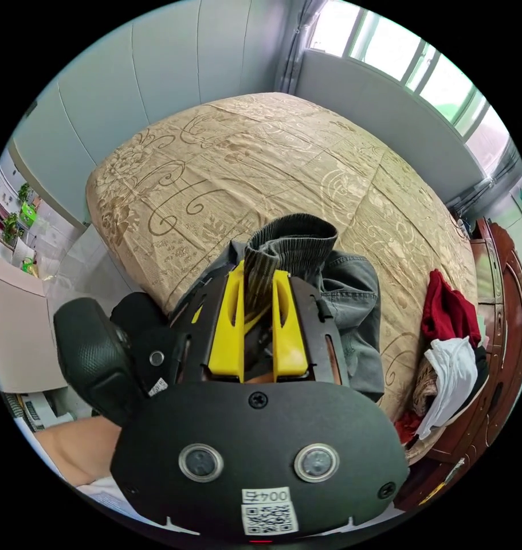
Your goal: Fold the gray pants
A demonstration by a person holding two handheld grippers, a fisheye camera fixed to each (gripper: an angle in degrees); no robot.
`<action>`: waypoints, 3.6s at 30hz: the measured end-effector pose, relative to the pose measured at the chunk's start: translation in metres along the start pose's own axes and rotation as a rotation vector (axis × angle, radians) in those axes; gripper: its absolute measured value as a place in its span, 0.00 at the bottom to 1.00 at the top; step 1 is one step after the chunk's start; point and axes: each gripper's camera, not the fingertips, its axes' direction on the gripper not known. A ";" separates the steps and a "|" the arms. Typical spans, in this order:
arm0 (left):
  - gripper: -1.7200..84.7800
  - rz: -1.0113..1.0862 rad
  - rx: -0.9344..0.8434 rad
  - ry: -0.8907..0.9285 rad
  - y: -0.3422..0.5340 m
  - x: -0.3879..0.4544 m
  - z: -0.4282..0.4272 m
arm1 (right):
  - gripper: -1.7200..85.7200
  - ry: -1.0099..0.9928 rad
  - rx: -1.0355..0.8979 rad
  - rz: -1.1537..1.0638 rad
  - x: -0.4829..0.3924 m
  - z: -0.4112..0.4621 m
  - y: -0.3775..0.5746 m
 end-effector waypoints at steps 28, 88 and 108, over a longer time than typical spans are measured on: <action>0.06 0.396 -0.088 0.982 -0.233 -0.137 -0.110 | 0.15 -0.979 0.371 -0.591 0.386 0.004 0.163; 0.07 0.832 0.225 0.274 -0.632 0.178 -0.568 | 0.33 -0.657 0.652 0.080 0.893 -0.519 0.476; 0.07 0.904 0.556 -0.156 -0.469 0.233 -0.522 | 0.18 -0.511 0.425 0.332 0.912 -0.406 0.381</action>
